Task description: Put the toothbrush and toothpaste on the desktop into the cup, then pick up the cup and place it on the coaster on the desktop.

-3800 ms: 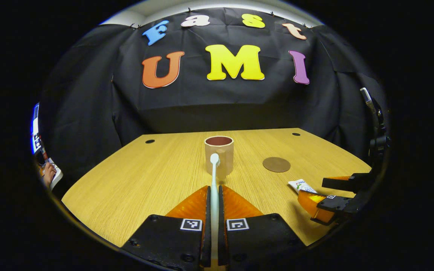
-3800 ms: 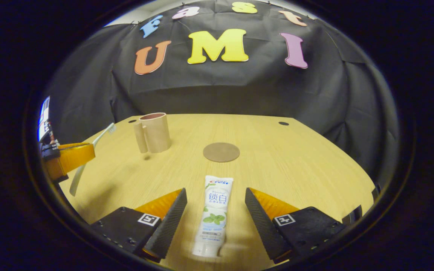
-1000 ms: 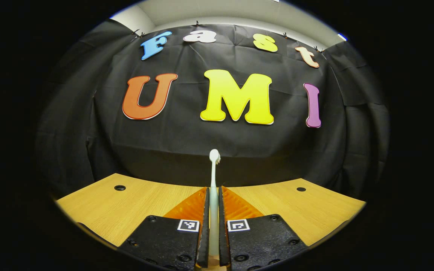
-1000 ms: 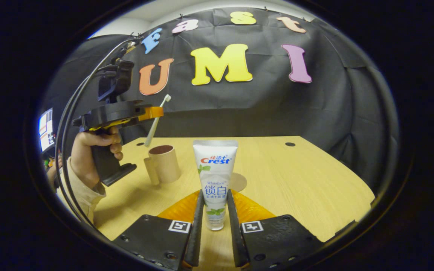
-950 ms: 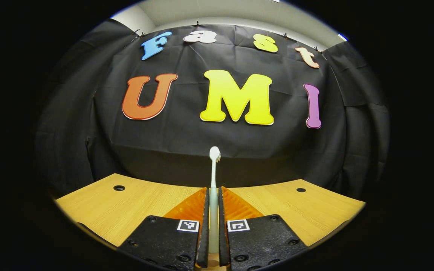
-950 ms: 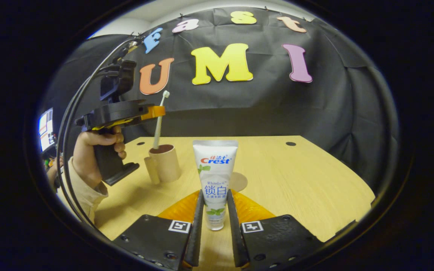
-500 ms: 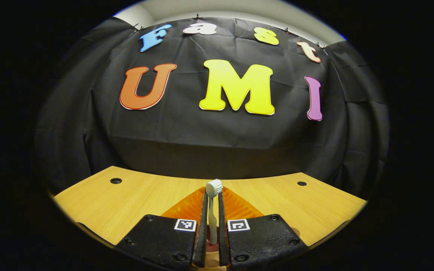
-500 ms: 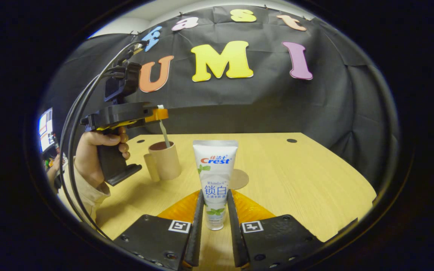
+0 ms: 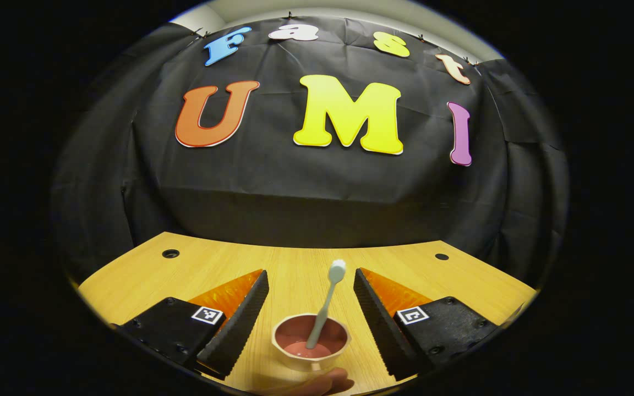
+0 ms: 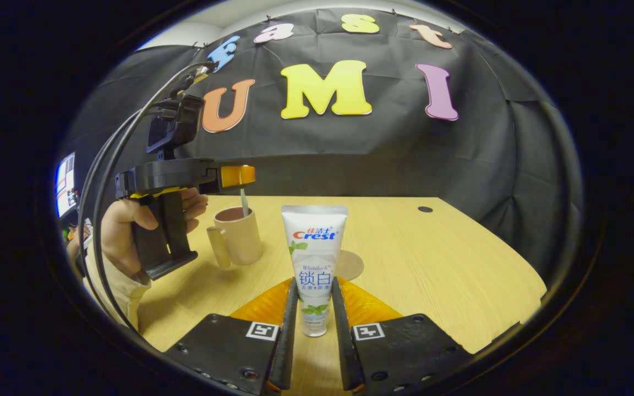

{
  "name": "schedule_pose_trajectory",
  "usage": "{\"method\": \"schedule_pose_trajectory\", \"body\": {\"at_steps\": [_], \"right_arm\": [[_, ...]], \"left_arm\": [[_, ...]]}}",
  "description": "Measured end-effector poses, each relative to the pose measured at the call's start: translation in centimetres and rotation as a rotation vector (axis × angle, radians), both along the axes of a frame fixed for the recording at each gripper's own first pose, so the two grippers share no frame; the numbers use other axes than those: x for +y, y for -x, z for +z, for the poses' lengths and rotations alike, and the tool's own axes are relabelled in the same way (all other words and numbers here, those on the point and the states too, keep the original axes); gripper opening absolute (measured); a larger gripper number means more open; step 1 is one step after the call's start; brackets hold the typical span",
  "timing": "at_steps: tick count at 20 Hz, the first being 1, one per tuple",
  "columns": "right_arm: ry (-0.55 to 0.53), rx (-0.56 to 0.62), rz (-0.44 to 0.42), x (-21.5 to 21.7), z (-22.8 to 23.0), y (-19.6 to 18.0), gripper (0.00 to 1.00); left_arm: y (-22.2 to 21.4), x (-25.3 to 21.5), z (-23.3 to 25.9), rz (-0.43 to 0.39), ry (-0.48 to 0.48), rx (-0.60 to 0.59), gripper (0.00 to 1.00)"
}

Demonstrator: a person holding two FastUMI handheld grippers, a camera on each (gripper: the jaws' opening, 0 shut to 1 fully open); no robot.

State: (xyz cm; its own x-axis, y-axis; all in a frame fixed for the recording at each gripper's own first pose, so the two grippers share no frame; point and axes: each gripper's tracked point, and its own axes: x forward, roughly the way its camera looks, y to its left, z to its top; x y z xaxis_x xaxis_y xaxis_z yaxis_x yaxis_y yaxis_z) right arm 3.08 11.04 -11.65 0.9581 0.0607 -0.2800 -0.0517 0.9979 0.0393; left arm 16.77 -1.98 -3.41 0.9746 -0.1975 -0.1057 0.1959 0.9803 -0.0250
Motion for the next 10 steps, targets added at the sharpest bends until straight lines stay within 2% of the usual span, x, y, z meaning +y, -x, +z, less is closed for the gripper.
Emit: {"method": "schedule_pose_trajectory", "body": {"at_steps": [10], "right_arm": [[0.015, -0.031, 0.044, 3.2, 3.1, -3.7, 0.35]], "left_arm": [[2.8, 4.3, 2.8, 0.076, -0.054, -0.082, 0.99]]}}
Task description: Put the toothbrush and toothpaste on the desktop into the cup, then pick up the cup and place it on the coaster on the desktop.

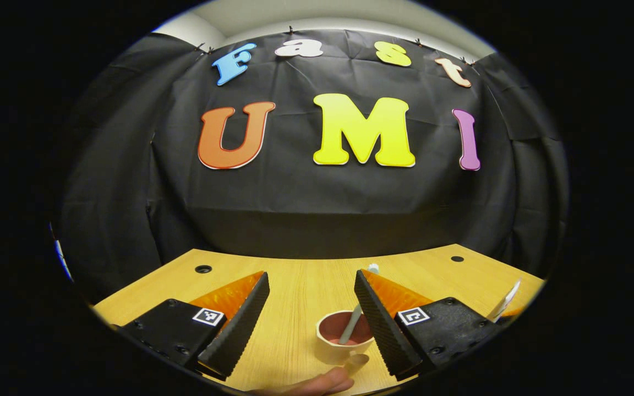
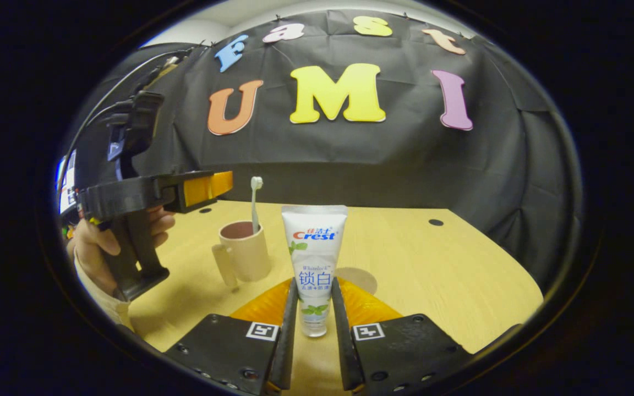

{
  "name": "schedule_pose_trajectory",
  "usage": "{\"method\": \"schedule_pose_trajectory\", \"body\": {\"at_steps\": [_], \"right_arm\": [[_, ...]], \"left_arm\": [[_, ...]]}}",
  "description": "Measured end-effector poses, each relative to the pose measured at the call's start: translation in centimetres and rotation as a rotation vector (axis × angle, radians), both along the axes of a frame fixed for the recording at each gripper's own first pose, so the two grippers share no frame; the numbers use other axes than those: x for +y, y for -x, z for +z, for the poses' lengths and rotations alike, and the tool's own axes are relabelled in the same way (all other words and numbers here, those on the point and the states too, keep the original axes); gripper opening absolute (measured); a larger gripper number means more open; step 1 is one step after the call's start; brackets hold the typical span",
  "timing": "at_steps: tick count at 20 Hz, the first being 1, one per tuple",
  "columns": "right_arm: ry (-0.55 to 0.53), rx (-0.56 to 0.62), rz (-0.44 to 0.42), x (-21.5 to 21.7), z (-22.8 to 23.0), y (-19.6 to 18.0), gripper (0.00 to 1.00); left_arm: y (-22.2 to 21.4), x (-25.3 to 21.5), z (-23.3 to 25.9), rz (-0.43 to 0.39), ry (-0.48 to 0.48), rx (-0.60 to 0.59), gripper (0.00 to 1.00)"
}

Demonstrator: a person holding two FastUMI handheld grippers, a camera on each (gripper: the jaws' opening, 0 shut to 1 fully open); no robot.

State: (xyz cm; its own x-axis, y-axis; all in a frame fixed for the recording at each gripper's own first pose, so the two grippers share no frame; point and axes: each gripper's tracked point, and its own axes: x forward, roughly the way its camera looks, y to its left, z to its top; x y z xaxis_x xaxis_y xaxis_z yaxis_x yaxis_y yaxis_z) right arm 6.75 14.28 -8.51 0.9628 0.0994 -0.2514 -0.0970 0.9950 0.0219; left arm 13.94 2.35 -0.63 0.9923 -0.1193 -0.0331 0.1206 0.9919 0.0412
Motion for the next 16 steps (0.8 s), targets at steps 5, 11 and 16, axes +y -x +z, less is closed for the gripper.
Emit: {"method": "schedule_pose_trajectory", "body": {"at_steps": [5, 11, 16], "right_arm": [[-0.016, -0.050, 0.055, 3.0, 3.8, -2.4, 0.35], [-0.046, -0.081, 0.108, 6.3, 7.5, -5.4, 0.35], [-0.062, -0.110, 0.153, 9.0, 9.7, -8.2, 0.34]], "left_arm": [[1.4, 2.0, 1.4, 0.014, -0.019, -0.027, 0.99], [3.5, 4.2, 2.3, 0.053, -0.020, -0.024, 0.98], [4.4, 6.4, 1.0, 0.099, -0.022, 0.020, 0.98]]}}
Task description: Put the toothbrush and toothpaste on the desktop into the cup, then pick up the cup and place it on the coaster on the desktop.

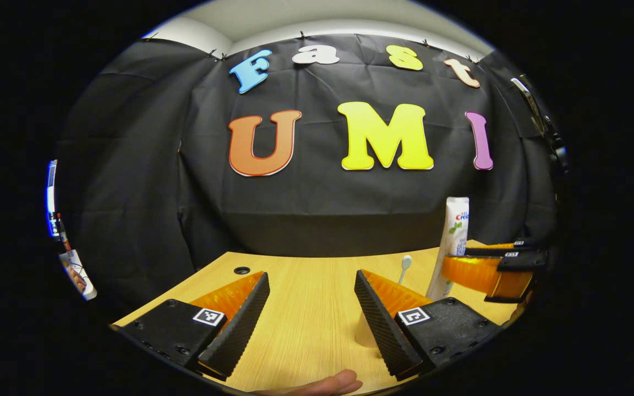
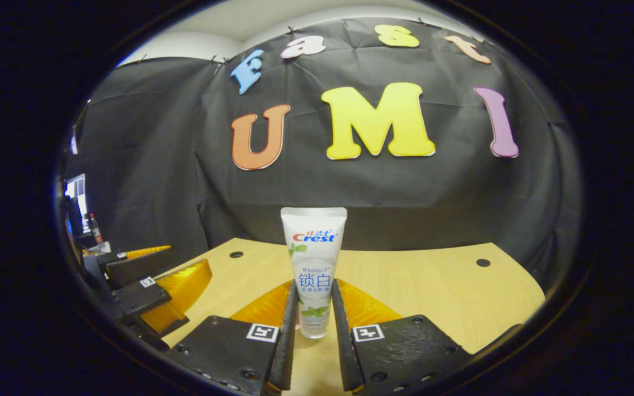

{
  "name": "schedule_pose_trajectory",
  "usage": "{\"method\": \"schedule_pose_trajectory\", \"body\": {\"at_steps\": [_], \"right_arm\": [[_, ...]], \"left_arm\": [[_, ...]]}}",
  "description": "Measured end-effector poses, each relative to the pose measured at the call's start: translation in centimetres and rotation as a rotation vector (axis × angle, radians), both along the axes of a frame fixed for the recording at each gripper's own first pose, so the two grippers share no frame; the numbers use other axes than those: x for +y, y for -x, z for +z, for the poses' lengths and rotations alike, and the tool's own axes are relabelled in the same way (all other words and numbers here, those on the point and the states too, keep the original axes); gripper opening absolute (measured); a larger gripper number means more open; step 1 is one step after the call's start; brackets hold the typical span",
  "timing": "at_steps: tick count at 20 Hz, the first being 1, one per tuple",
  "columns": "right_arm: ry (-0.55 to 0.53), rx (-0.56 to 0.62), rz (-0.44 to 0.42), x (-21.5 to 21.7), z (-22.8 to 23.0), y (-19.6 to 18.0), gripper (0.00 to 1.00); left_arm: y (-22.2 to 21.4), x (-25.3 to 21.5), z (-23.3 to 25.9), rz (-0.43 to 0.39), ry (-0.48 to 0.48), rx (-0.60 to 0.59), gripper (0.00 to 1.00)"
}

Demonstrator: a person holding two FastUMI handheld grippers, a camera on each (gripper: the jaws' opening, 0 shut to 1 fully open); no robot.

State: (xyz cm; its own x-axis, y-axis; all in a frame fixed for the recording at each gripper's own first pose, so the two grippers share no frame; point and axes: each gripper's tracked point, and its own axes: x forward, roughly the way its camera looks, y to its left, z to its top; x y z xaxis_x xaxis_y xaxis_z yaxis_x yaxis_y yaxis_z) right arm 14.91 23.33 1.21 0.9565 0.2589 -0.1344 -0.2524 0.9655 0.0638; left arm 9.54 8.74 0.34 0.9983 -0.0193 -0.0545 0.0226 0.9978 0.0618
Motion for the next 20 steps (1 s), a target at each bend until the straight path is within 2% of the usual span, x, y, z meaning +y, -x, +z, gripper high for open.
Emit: {"method": "schedule_pose_trajectory", "body": {"at_steps": [2, 6, 9, 12, 14, 15, 16, 17, 18, 19, 20], "right_arm": [[-0.004, -0.003, 0.013, 1.0, 0.4, -1.2, 0.36], [-0.014, -0.003, 0.020, 2.2, 0.2, -3.3, 0.34], [0.013, 0.025, 0.032, 3.1, -1.3, -4.1, 0.37], [0.006, 0.052, 0.039, 3.8, -2.3, -4.8, 0.35], [0.027, 0.039, 0.049, 4.5, -2.3, -5.0, 0.35], [0.044, 0.020, 0.044, 4.5, -1.9, -4.9, 0.41], [0.061, -0.003, 0.036, 4.4, -1.6, -4.9, 0.38], [0.067, -0.020, 0.040, 4.5, -1.3, -5.0, 0.40], [0.072, -0.027, 0.040, 4.5, -1.1, -4.5, 0.36], [0.073, -0.031, 0.040, 4.4, -1.1, -4.3, 0.41], [0.069, -0.027, 0.045, 4.4, -1.0, -4.0, 0.39]], "left_arm": [[0.5, 1.1, -0.3, 0.027, 0.009, 0.007, 0.99], [1.3, 2.5, -1.0, 0.061, 0.040, 0.018, 0.98], [2.1, 2.9, -1.0, 0.069, 0.023, 0.015, 0.99], [2.2, 3.0, -1.3, 0.072, 0.002, 0.020, 0.99], [2.0, 3.2, -1.6, 0.073, 0.000, 0.028, 0.99], [2.0, 3.2, -1.9, 0.073, 0.002, 0.033, 0.99], [1.9, 3.2, -2.1, 0.074, 0.007, 0.039, 0.99], [1.9, 3.1, -2.3, 0.073, 0.013, 0.049, 0.99], [1.9, 3.0, -2.9, 0.071, 0.020, 0.059, 0.98], [2.0, 2.7, -3.0, 0.064, 0.028, 0.067, 0.99], [2.0, 2.3, -3.2, 0.057, 0.036, 0.074, 0.99]]}}
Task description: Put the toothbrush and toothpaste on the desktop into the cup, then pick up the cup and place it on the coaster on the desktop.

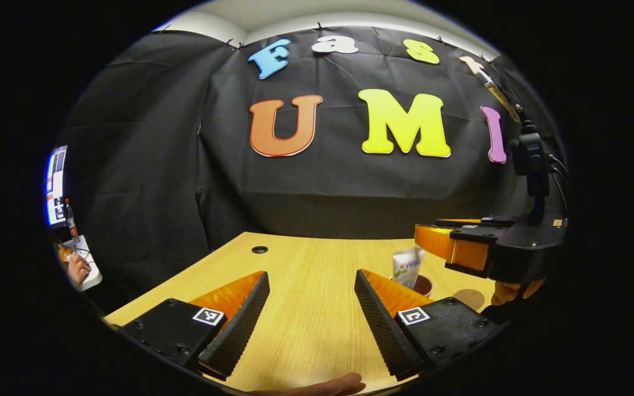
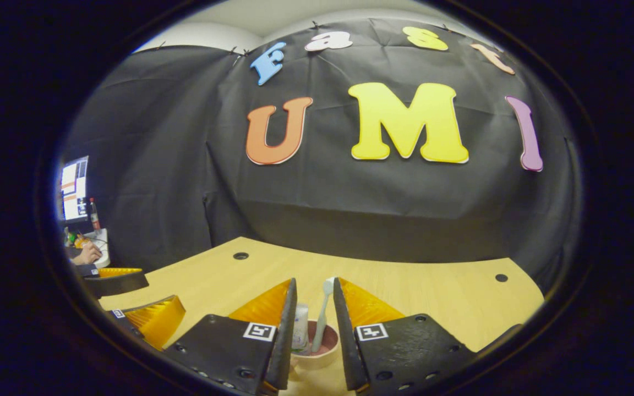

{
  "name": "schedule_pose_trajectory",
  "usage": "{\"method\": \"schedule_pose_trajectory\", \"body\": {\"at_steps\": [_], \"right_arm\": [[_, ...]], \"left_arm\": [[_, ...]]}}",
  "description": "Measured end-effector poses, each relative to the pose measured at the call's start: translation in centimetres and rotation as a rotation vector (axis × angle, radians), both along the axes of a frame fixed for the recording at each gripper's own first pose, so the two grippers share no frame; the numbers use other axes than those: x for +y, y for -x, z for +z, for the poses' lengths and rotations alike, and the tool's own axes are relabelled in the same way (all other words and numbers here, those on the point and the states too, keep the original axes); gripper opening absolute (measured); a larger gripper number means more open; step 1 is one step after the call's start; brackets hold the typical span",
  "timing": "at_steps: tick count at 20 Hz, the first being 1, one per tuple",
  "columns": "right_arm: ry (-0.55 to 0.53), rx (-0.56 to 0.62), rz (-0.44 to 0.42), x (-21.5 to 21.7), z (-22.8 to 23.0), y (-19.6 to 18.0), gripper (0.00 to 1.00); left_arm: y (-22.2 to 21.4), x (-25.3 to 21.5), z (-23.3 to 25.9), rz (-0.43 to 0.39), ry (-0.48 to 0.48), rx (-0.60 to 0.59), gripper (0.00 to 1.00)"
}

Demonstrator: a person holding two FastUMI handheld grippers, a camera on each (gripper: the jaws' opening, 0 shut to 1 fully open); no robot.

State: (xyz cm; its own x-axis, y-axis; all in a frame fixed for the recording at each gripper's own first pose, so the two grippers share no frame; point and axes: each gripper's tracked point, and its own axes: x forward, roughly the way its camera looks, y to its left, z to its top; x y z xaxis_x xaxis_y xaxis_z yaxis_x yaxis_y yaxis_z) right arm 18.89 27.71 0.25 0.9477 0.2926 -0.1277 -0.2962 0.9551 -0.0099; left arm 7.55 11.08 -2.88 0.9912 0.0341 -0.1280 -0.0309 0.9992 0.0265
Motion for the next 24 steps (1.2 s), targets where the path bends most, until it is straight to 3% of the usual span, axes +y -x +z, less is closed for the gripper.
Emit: {"method": "schedule_pose_trajectory", "body": {"at_steps": [1, 3, 11, 17, 18, 19, 24], "right_arm": [[-0.008, 0.007, 0.007, -0.1, 0.0, 0.3, 0.41], [-0.024, 0.019, 0.015, -0.5, 0.2, 1.0, 0.56], [-0.067, -0.049, 0.004, -5.6, 2.7, 3.7, 0.75], [-0.079, -0.058, -0.060, -11.5, 2.0, 4.2, 0.78], [-0.084, -0.057, -0.061, -12.3, 1.8, 4.4, 0.81], [-0.087, -0.055, -0.072, -13.3, 1.6, 4.6, 0.91], [-0.124, -0.030, -0.130, -18.9, -0.3, 5.6, 0.94]], "left_arm": [[0.0, -0.3, 0.0, -0.004, 0.004, 0.006, 0.99], [0.0, -0.7, -0.4, -0.007, 0.005, 0.021, 0.99], [-0.2, -5.8, -1.8, -0.077, 0.005, 0.088, 0.99], [-1.0, -9.4, -2.9, -0.121, -0.042, 0.147, 0.99], [-1.3, -9.9, -3.1, -0.127, -0.052, 0.160, 0.99], [-1.4, -10.2, -3.4, -0.126, -0.063, 0.179, 0.99], [-2.3, -11.3, -4.3, -0.147, -0.062, 0.277, 0.98]]}}
